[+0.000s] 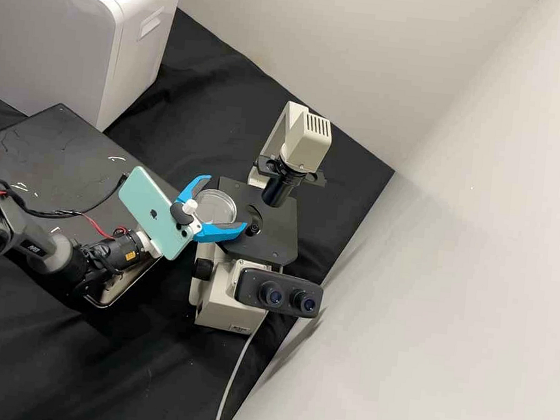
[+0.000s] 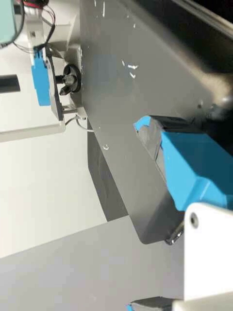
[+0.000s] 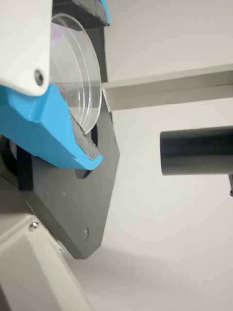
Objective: Place the petri dish on the microscope
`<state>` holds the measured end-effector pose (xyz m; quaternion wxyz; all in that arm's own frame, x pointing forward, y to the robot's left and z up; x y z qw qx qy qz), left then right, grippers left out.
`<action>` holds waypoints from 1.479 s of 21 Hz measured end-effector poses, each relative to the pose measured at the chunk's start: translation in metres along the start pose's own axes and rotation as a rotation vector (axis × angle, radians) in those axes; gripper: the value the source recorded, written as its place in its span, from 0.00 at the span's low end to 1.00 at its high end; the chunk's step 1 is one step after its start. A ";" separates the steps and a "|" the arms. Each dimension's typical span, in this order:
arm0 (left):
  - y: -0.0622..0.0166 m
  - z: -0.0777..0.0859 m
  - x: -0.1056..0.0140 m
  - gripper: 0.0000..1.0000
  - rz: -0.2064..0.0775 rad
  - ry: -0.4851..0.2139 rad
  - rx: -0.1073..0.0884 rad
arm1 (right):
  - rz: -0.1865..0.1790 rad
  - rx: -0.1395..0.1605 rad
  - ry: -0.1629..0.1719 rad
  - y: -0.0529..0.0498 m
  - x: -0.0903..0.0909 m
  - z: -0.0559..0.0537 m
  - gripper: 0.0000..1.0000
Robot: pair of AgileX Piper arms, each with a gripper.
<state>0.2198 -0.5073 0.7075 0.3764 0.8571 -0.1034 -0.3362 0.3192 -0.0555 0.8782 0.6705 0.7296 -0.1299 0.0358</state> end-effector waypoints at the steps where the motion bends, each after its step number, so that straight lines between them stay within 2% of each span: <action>1: 0.0000 0.000 0.000 1.00 0.000 0.000 0.000 | 0.001 -0.006 -0.004 -0.001 0.003 0.002 0.00; 6: -0.0006 0.002 0.000 1.00 -0.003 -0.008 0.001 | 0.008 -0.012 -0.012 -0.002 0.015 0.006 0.00; 11: -0.0022 0.003 -0.002 1.00 -0.010 -0.008 0.004 | 0.020 -0.034 -0.012 -0.003 0.030 0.010 0.00; 16: -0.0027 0.003 -0.002 1.00 -0.012 -0.008 0.004 | 0.039 -0.070 -0.017 -0.005 0.045 0.017 0.00; 18: -0.0030 0.003 -0.002 1.00 -0.013 -0.008 0.019 | 0.049 -0.083 -0.016 -0.005 0.049 0.019 0.00; 19: -0.0030 0.003 -0.002 1.00 -0.013 -0.008 0.023 | 0.052 -0.088 -0.023 -0.006 0.051 0.021 0.00; 21: -0.0030 0.003 -0.002 1.00 -0.013 -0.008 0.024 | 0.065 -0.103 -0.014 -0.007 0.055 0.021 0.00; 24: -0.0030 0.003 -0.002 1.00 -0.013 -0.008 0.024 | 0.092 -0.106 -0.017 -0.009 0.059 0.023 0.00; 25: -0.0030 0.003 -0.002 1.00 -0.013 -0.008 0.024 | 0.096 -0.118 -0.014 -0.010 0.059 0.024 0.00; 31: -0.0030 0.003 -0.002 1.00 -0.013 -0.008 0.024 | 0.128 -0.135 -0.001 -0.016 0.060 0.024 0.00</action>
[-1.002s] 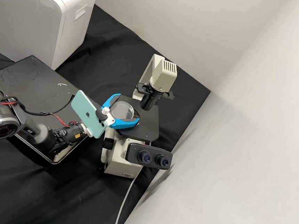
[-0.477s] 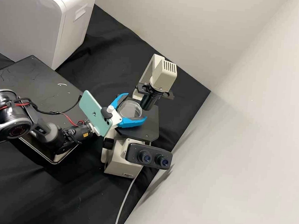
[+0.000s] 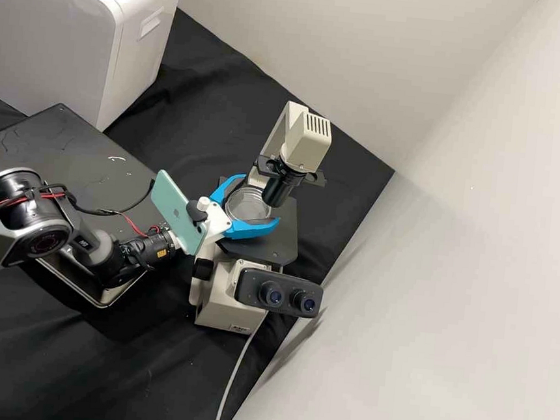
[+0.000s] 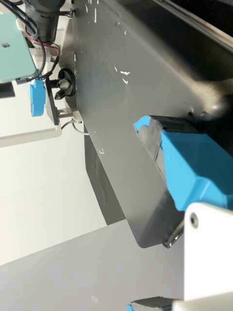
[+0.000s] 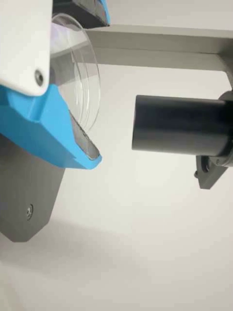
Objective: Place the petri dish on the microscope
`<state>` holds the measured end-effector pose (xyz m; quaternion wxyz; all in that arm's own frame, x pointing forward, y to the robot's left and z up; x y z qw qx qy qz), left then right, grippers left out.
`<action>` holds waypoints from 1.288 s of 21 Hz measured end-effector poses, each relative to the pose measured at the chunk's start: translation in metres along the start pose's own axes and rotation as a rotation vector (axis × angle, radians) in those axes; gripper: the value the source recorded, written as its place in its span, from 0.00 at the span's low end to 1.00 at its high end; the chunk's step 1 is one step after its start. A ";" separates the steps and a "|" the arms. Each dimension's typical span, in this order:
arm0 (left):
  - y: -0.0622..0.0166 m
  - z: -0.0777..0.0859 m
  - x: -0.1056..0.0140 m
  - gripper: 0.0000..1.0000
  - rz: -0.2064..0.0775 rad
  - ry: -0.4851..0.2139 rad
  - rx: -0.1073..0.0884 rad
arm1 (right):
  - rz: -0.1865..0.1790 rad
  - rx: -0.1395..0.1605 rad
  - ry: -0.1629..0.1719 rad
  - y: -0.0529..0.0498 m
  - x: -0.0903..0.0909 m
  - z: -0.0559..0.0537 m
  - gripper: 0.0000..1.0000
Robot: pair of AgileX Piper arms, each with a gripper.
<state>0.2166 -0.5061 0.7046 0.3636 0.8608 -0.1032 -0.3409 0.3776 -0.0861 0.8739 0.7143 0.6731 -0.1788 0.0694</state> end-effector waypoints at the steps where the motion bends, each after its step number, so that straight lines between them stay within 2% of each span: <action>1: 0.0000 0.000 0.000 1.00 0.000 0.000 0.000 | 0.005 0.002 -0.006 -0.001 0.000 0.000 0.00; 4: 0.0000 0.000 0.000 1.00 0.000 0.000 0.000 | 0.019 -0.007 -0.003 -0.005 0.000 -0.003 0.00; 7: -0.0010 0.000 0.000 1.00 -0.004 0.000 -0.001 | 0.010 -0.032 0.012 -0.011 0.000 -0.008 0.00; 10: -0.0023 0.000 0.001 1.00 -0.009 0.000 -0.003 | 0.004 -0.039 0.023 -0.015 0.000 -0.010 0.00; 11: -0.0023 0.000 0.001 1.00 -0.009 -0.001 -0.003 | -0.001 -0.039 0.025 -0.016 0.000 -0.011 1.00; 14: -0.0023 0.000 0.001 1.00 -0.009 0.000 -0.004 | -0.009 -0.041 0.030 -0.018 0.000 -0.011 1.00; 19: -0.0033 0.000 0.001 1.00 -0.013 0.000 -0.005 | -0.008 -0.083 0.017 -0.020 0.002 -0.012 1.00; 27: -0.0033 0.000 0.001 1.00 -0.009 -0.001 -0.006 | -0.033 -0.083 -0.002 -0.019 0.002 -0.014 1.00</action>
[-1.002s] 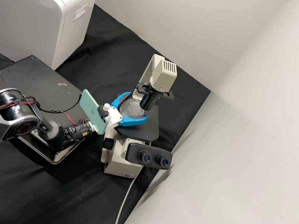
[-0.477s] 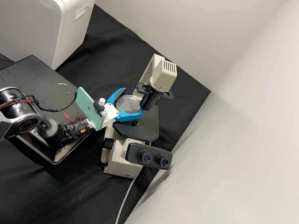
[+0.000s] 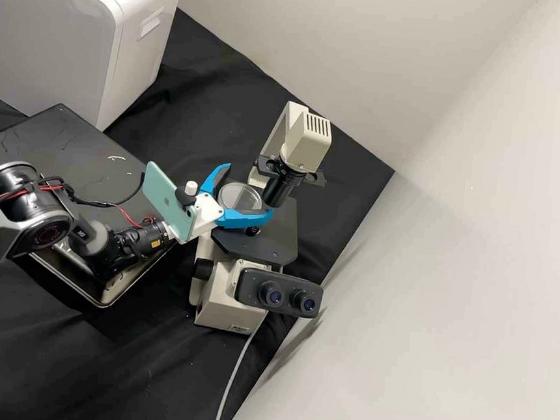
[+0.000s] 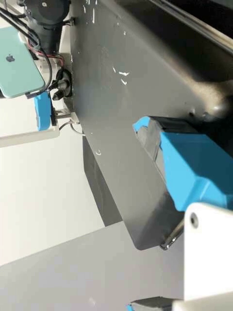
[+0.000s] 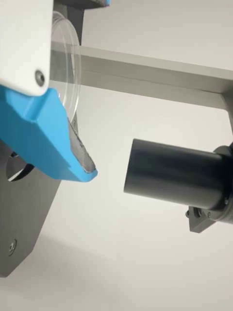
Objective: Place the petri dish on the microscope
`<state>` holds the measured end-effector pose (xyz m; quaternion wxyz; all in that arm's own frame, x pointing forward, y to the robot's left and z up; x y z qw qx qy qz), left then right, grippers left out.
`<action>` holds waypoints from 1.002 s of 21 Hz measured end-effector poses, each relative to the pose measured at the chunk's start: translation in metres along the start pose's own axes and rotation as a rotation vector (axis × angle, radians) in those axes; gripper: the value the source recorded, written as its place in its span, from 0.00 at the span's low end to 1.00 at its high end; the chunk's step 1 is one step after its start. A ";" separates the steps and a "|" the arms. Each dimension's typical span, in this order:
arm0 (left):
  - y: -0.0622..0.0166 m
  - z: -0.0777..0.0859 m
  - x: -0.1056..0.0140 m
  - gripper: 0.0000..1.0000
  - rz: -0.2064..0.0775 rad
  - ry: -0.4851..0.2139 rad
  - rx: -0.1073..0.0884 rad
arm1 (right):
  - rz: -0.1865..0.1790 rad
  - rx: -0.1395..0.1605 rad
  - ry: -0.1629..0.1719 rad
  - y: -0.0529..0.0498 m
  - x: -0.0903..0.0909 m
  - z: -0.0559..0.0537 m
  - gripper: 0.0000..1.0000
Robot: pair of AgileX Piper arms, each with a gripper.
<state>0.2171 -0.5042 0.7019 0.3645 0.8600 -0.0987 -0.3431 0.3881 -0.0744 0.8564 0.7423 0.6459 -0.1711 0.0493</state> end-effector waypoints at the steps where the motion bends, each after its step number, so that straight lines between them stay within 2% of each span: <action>1: 0.0000 0.000 0.000 1.00 0.000 0.000 0.000 | -0.004 0.001 -0.002 0.001 0.000 -0.001 1.00; 8: 0.0000 0.000 0.000 1.00 0.000 0.000 0.000 | -0.022 0.000 -0.015 0.003 -0.005 -0.002 1.00; 11: -0.0011 0.000 0.000 1.00 -0.004 0.000 -0.001 | -0.022 0.000 -0.018 0.007 -0.011 -0.003 1.00; 14: -0.0024 0.001 0.001 1.00 -0.008 -0.003 -0.003 | -0.050 0.000 -0.030 0.011 -0.023 -0.002 1.00; 15: -0.0026 0.001 0.001 1.00 -0.009 -0.005 -0.003 | -0.050 0.006 -0.036 0.015 -0.027 -0.001 1.00; 19: -0.0026 0.002 0.001 1.00 -0.009 -0.005 -0.004 | -0.053 0.067 -0.072 0.027 -0.042 0.002 1.00; 21: -0.0026 0.002 0.001 1.00 -0.009 -0.005 -0.004 | -0.053 0.082 -0.081 0.031 -0.048 0.002 1.00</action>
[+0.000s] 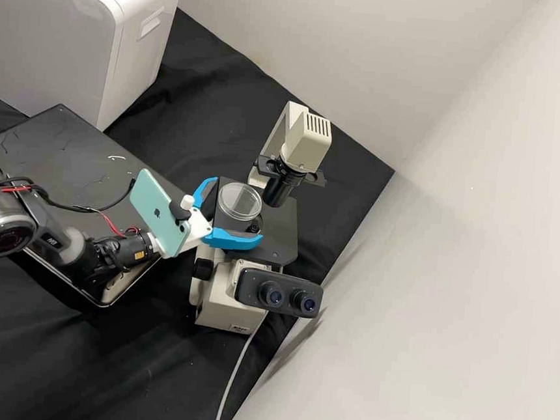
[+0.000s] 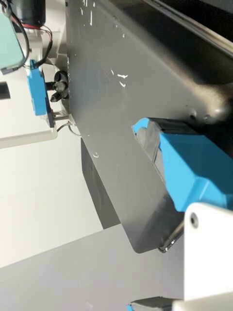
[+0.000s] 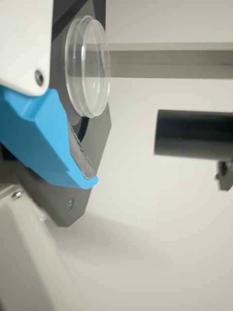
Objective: Place the petri dish on the microscope
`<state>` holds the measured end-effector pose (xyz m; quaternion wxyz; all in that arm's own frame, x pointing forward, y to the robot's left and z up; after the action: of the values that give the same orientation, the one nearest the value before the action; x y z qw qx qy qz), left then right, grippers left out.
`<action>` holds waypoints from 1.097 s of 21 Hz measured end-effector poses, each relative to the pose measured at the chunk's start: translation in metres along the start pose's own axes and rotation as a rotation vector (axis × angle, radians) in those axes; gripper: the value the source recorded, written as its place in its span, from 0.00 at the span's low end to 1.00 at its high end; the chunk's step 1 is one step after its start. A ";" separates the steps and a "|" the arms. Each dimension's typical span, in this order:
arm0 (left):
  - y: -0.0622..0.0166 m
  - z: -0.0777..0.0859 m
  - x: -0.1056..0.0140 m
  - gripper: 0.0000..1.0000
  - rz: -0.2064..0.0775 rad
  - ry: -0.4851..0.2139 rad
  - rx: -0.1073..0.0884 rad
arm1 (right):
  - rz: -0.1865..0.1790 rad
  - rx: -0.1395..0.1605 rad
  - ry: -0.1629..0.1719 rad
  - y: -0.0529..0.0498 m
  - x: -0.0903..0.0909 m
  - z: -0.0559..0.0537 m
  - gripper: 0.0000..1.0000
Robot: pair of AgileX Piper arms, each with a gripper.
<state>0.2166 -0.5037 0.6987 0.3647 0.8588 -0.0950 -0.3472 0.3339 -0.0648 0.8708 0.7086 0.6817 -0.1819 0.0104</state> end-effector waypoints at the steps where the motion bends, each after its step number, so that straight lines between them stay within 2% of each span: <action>1: 0.0000 0.000 0.000 1.00 0.000 0.000 0.000 | -0.009 0.000 -0.009 0.000 -0.002 0.001 1.00; 5: 0.0000 0.000 0.000 1.00 0.000 0.000 0.000 | -0.016 -0.003 -0.003 0.002 -0.007 -0.002 1.00; 10: 0.0000 0.000 0.000 1.00 0.000 0.000 0.002 | -0.025 0.031 0.009 0.004 -0.012 -0.004 1.00; 14: 0.0000 0.000 0.000 1.00 0.000 0.000 0.002 | -0.022 0.026 0.019 0.007 -0.013 -0.005 1.00; 18: 0.0000 0.000 0.000 1.00 0.000 0.000 0.002 | -0.028 0.026 0.014 0.011 -0.023 -0.004 1.00; 23: 0.0000 0.000 0.000 1.00 0.000 0.000 0.002 | -0.002 0.080 0.025 0.027 -0.039 -0.005 1.00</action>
<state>0.2166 -0.5037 0.6987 0.3640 0.8591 -0.0953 -0.3471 0.2911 -0.0488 0.8865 0.6830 0.7095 -0.1719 0.0255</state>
